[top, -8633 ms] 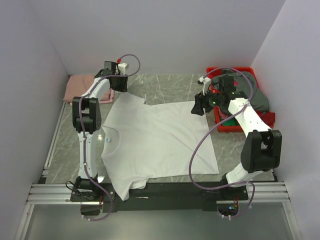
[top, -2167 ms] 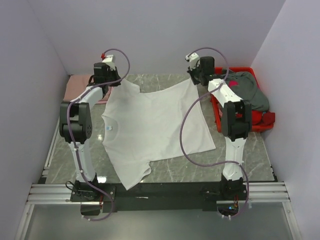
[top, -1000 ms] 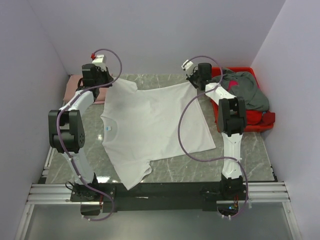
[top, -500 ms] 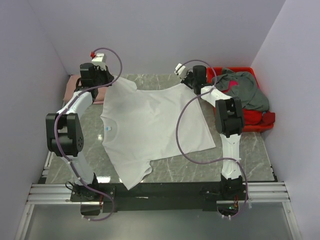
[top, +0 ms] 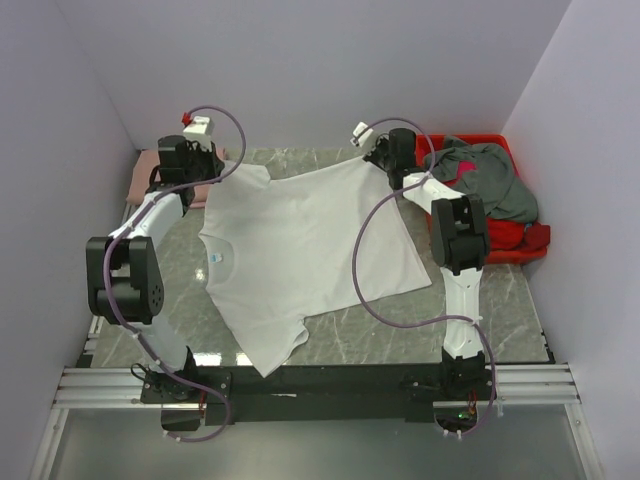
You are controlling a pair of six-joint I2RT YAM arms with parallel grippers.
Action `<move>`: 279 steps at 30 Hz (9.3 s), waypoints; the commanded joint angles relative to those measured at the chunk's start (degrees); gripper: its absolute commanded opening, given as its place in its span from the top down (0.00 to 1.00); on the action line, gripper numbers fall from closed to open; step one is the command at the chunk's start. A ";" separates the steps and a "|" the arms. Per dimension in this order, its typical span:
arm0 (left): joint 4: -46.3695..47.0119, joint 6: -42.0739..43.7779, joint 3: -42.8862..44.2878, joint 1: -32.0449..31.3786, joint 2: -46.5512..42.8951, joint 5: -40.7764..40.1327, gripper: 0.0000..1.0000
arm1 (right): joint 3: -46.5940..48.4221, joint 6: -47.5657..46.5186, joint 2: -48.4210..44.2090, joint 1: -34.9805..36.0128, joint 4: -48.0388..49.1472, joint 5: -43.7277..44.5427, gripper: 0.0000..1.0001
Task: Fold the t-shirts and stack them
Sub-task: Fold the tshirt
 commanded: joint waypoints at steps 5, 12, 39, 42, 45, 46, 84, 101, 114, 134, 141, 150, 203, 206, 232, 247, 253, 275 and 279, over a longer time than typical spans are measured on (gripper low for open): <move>2.83 1.89 -2.50 -0.10 -5.92 1.48 1.00 | -5.80 0.68 -3.78 -0.78 6.29 -2.82 1.00; 3.36 1.97 -6.36 -0.10 -8.29 2.36 1.00 | -7.04 2.00 -5.18 -1.14 6.82 -3.44 1.00; -0.33 1.71 -12.26 -0.10 -14.80 2.72 1.00 | -17.23 5.08 -11.16 -2.54 10.51 -4.76 1.00; -0.42 1.71 -12.96 -0.10 -15.41 2.45 1.00 | -18.90 5.17 -12.04 -2.63 11.12 -4.84 1.00; -0.06 0.92 -14.37 -0.10 -16.99 2.63 1.00 | -20.75 5.26 -12.66 -2.90 11.56 -4.67 1.00; -0.24 0.83 -14.63 -0.10 -17.17 2.71 1.00 | -20.93 5.26 -13.00 -2.98 11.56 -4.67 1.00; -4.37 0.48 -20.43 -5.11 -20.42 -7.21 1.00 | -29.19 6.84 -17.31 -4.30 13.24 -5.11 1.00; -8.68 -1.28 -21.05 -8.01 -21.21 -10.29 0.99 | -29.02 4.38 -17.66 -4.39 8.76 -3.18 0.65; -10.61 -0.22 -21.66 -8.19 -22.71 -9.94 0.99 | -27.35 6.05 -22.41 -7.11 -1.68 -12.13 0.22; -22.01 -1.80 -18.24 -9.50 -20.33 -10.91 0.60 | -27.17 4.81 -27.06 -7.64 -9.00 -19.25 0.21; -16.77 -4.97 -23.07 -8.89 -34.47 -8.90 0.01 | -27.52 6.57 -31.99 -7.82 -12.68 -24.08 0.21; -30.65 7.15 -7.35 -8.62 -10.86 10.18 0.19 | -21.72 5.61 -36.11 -7.82 -39.38 -39.64 0.21; -21.32 -45.01 -36.67 -18.38 -56.10 -5.85 0.29 | -47.63 -37.03 -59.75 -5.98 -71.06 -36.84 0.23; -27.47 -56.36 -40.10 -19.08 -56.02 3.55 0.61 | -52.29 -32.55 -62.48 -4.22 -63.53 -34.21 0.25; -55.72 -92.86 -43.97 -55.91 -41.43 -8.97 0.40 | -57.14 -7.23 -64.77 0.53 -41.52 -34.64 0.28; -48.49 -90.93 -45.22 -56.09 -34.92 -9.77 0.95 | -56.61 -8.27 -64.51 -0.17 -43.54 -34.64 0.28; -53.41 -89.43 -41.00 -56.00 -40.02 -13.28 1.00 | -56.00 -37.67 -61.98 -4.20 -57.15 -28.24 0.28; -54.82 -86.80 -40.21 -54.94 -45.56 -14.69 1.00 | -46.33 -60.31 -38.94 -18.63 -67.89 -22.07 0.42; -54.73 -86.44 -39.86 -54.33 -45.47 -14.69 1.00 | -46.15 -59.26 -37.71 -18.63 -65.96 -22.25 0.47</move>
